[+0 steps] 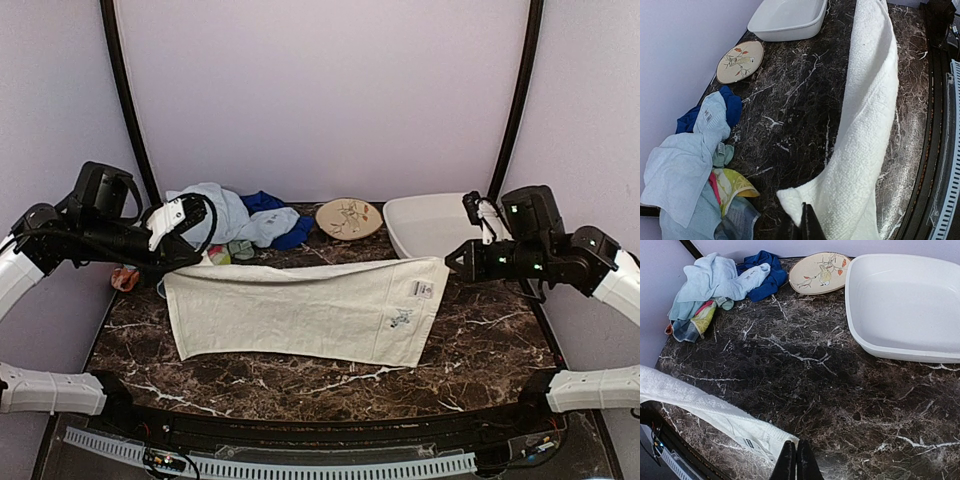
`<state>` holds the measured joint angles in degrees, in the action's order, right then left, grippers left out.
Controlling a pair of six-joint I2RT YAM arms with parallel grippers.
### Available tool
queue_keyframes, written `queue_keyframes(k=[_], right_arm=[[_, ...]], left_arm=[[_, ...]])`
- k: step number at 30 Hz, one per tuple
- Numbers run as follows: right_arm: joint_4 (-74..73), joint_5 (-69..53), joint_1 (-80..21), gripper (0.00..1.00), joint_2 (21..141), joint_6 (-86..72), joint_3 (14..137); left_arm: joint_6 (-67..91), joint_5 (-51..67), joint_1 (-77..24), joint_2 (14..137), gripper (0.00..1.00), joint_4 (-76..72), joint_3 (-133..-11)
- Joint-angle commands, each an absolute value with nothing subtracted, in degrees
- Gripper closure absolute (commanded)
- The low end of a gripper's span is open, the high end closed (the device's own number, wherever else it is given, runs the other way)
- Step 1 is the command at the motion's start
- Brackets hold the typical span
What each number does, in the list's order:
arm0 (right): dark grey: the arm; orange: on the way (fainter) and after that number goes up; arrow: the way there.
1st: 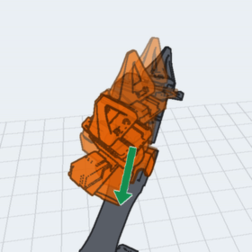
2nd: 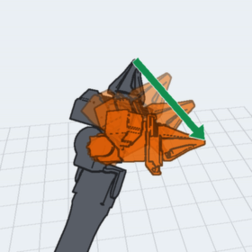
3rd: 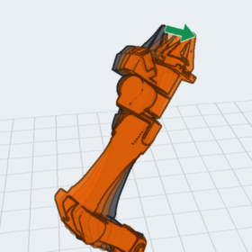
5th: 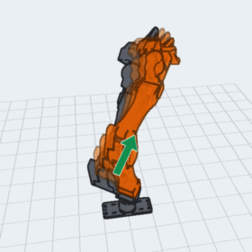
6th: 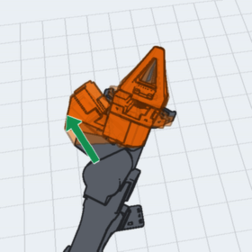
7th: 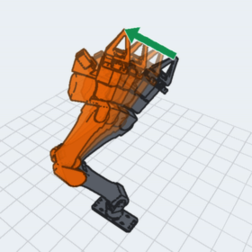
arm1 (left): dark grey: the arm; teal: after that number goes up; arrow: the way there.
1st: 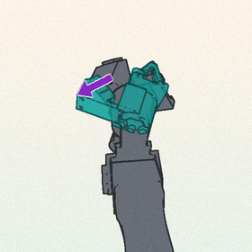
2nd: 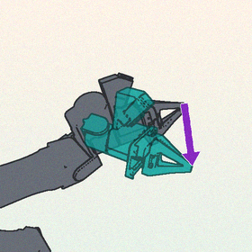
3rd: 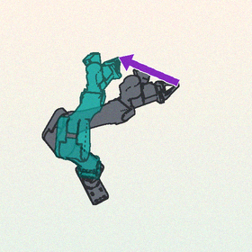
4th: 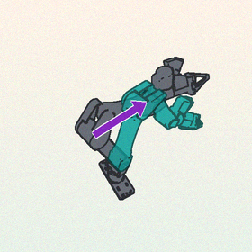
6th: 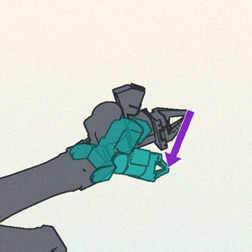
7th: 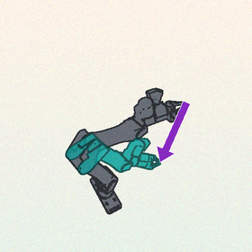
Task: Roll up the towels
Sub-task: Flatten out the towel at the center of the board.
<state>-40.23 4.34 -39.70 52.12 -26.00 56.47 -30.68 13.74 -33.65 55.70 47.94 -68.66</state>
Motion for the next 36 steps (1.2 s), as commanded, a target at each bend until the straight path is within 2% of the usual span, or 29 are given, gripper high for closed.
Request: queue_keyframes(k=[1, 16, 19, 30, 32, 34, 35, 36], right_arm=[[-40.81, 4.59, -39.9, 1.0, 53.23, -28.13, 55.56], [-32.37, 5.91, -35.64, 1.0, 70.64, -21.42, 57.11], [-30.46, 4.79, -33.62, 1.0, 74.11, -19.88, 57.75], [-27.28, 3.87, -31.74, 1.0, 87.31, -14.88, 63.49], [-27.36, 3.95, -31.52, 1.0, 88.66, -14.1, 64.36], [-27.74, 4.08, -31.31, 1.0, 89.96, -13.18, 65.24], [-27.83, 4.08, -31.15, 1.0, 90.48, -12.73, 65.54], [-27.93, 4.12, -30.97, 1.0, 90.89, -12.28, 65.65]], left_arm=[[-25.79, 13.46, -33.57, 54.66, 1.0, 45.22, -64.67], [-21.67, 0.66, -31.86, 65.62, 1.0, 22.37, -52.33], [-23.08, -0.65, -31.35, 67.1, 0.95, 18.71, -49.94], [-25.54, 2.6, -22.6, 84.69, 0.93, 21.32, -58.72], [-26.17, 4.4, -21.81, 85.76, 0.85, 19.28, -57.94], [-26.69, 5.98, -21.37, 86.83, 0.66, 18.39, -57.06], [-26.72, 6.91, -21.08, 87.53, 0.6, 18.17, -56.78], [-26.41, 7.82, -20.61, 87.94, 0.58, 17.82, -56.47]])
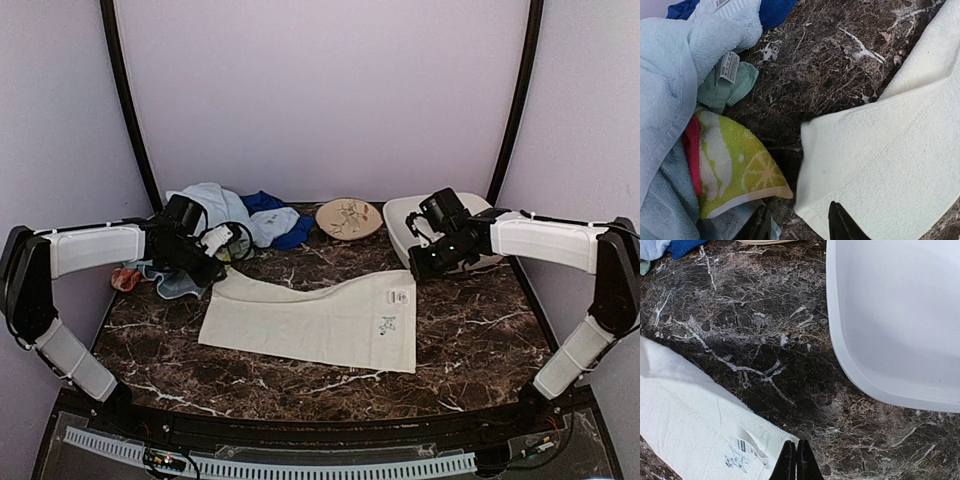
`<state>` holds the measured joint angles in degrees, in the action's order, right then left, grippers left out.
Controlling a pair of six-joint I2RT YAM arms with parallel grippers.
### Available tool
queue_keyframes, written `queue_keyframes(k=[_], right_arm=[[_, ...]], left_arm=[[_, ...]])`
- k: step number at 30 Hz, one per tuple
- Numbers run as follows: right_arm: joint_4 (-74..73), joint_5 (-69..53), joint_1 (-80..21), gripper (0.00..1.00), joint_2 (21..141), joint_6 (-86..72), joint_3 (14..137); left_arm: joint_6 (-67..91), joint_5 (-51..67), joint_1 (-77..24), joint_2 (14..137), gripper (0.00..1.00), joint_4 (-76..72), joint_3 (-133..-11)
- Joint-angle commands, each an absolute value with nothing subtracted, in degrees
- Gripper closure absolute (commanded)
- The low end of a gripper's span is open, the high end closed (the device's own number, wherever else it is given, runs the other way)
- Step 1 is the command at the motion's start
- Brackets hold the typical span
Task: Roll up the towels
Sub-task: Flatten out the towel at the center of the board, then adjust the towel at the center of the board.
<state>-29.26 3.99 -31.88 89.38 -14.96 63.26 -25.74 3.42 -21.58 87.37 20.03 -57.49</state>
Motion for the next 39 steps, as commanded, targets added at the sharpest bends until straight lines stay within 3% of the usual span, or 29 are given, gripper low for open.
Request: queue_keyframes(k=[1, 8, 13, 20, 25, 31, 39], right_arm=[[-28.02, 4.13, -30.8, 1.0, 90.96, -11.82, 65.65], [-28.07, 3.92, -30.08, 1.0, 94.59, -9.85, 65.65], [-28.09, 3.61, -29.96, 1.0, 95.18, -9.81, 67.37], [-29.5, 4.43, -29.24, 1.0, 93.47, -9.01, 66.44], [-31.95, 5.03, -28.81, 1.0, 91.79, -8.72, 63.97], [-34.64, 4.57, -28.83, 1.0, 87.39, -8.2, 61.88], [-36.37, 2.78, -28.83, 1.0, 84.83, -6.9, 60.91]], left_arm=[[-26.0, 8.51, -20.19, 88.17, 0.57, 16.97, -56.04], [-29.48, 11.59, -18.75, 90.1, 0.54, 13.22, -55.76], [-38.1, 19.27, -20.0, 93.91, 0.53, 24.46, -59.82], [-48.78, 14.83, -29.49, 86.52, 0.54, 22.56, -43.63], [-49.72, 14.99, -34.62, 85.6, 0.56, 27.16, -40.59], [-47.72, 22.31, -39.46, 84.52, 0.59, 35.57, -42.43], [-41.61, 29.35, -36.01, 84.0, 0.51, 45.68, -58.53]])
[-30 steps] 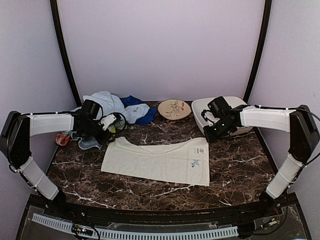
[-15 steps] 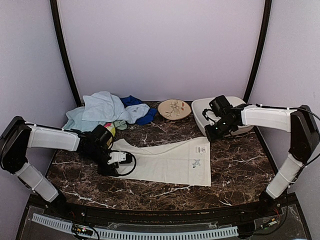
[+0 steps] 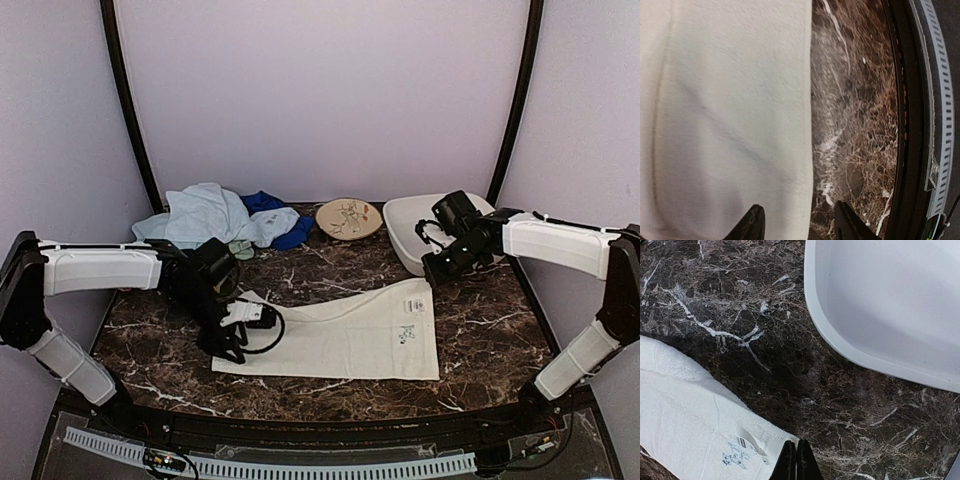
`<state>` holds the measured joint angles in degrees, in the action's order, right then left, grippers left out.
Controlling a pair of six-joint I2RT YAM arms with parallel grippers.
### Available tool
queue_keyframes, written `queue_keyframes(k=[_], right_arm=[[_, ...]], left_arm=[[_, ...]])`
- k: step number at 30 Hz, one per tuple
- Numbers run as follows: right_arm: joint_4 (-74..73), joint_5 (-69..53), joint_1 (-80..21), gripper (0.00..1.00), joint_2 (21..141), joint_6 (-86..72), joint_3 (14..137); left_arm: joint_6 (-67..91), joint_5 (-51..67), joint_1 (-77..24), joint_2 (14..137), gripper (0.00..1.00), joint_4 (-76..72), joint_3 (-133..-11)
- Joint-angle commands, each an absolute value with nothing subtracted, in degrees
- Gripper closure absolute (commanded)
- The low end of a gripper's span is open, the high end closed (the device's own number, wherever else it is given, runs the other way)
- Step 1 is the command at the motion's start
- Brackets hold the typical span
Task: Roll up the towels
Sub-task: Adjust the towel at the center of the board.
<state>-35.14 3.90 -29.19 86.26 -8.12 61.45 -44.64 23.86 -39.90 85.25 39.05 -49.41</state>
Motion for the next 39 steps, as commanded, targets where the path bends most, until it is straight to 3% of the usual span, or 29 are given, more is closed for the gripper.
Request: queue_keyframes(k=[1, 7, 18, 39], right_arm=[[-36.48, 2.53, -28.81, 1.0, 85.15, -6.82, 61.27], [-35.41, -0.06, -28.91, 1.0, 86.17, -7.69, 62.12], [-34.03, -1.63, -29.17, 1.0, 85.61, -8.74, 61.86], [-33.83, -2.29, -31.96, 1.0, 86.16, -9.98, 64.07]], left_arm=[[-41.2, 30.54, -32.13, 85.54, 0.51, 46.09, -62.07], [-35.04, 22.64, -22.76, 101.4, 0.55, 40.97, -77.75], [-34.5, 18.12, -22.65, 110.36, 0.61, 37.6, -79.18], [-30.78, 19.42, -22.6, 115.24, 0.58, 35.89, -79.31]])
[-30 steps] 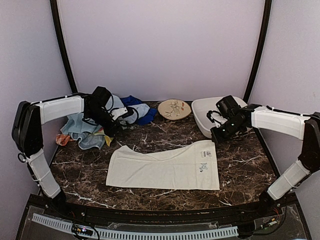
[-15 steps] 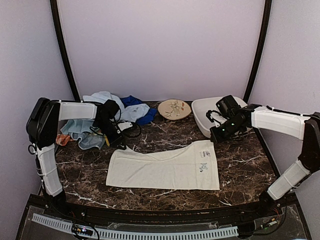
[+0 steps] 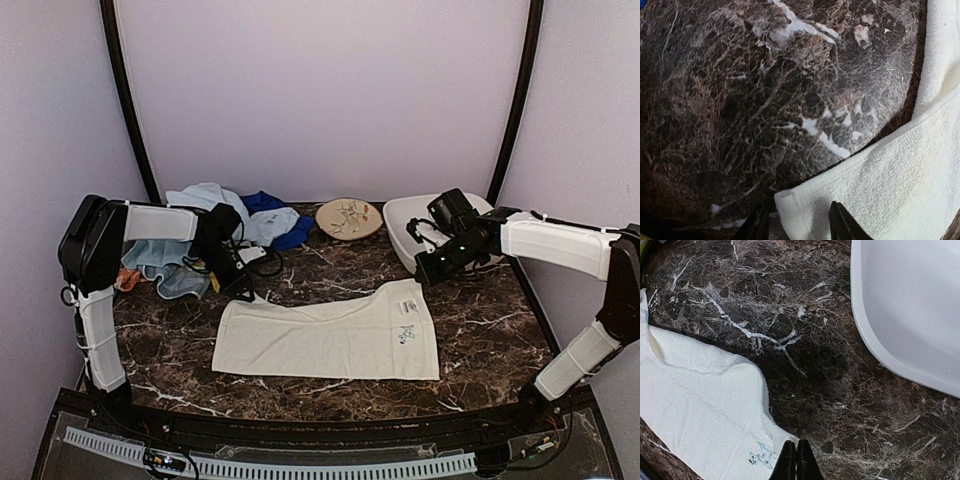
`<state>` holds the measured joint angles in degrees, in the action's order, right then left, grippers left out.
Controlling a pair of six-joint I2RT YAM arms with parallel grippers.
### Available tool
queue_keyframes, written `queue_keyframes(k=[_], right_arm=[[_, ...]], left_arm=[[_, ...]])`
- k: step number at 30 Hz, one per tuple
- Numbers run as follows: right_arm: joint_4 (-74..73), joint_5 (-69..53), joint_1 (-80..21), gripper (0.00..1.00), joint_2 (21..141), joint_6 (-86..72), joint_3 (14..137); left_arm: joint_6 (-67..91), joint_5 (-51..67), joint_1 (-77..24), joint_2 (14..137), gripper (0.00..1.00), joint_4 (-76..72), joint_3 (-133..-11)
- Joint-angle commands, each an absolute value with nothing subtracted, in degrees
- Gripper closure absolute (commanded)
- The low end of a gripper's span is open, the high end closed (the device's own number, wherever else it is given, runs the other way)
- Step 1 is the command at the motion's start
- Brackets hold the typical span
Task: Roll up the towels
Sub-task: Adjust the towel at the center of the board.
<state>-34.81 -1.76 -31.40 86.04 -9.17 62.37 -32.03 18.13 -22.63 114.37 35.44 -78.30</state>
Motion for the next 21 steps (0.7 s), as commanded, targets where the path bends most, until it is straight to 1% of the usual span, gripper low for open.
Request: queue_keyframes(k=[1, 12, 14, 17, 18, 21], right_arm=[[-33.83, -2.34, -32.03, 1.0, 86.07, -9.97, 64.07], [-33.66, -2.72, -32.25, 1.0, 85.86, -10.12, 64.18], [-33.65, -2.64, -32.24, 1.0, 85.78, -10.05, 64.16], [-33.89, -2.36, -32.25, 1.0, 85.78, -9.96, 64.05], [-33.95, -2.28, -32.26, 1.0, 85.86, -9.93, 64.03], [-34.09, -2.03, -32.19, 1.0, 85.7, -9.84, 63.73]], left_arm=[[-30.72, 19.53, -22.72, 115.45, 0.59, 36.2, -79.3], [-28.45, 18.99, -23.89, 115.2, 0.77, 37.1, -78.92], [-28.08, 18.4, -24.33, 114.48, 0.83, 36.92, -78.5], [-27.0, 17.78, -24.51, 112.75, 0.97, 36.69, -78.44], [-26.72, 17.76, -24.44, 111.98, 1.0, 36.61, -78.37], [-26.39, 17.69, -24.45, 109.92, 1.0, 36.66, -78.53]])
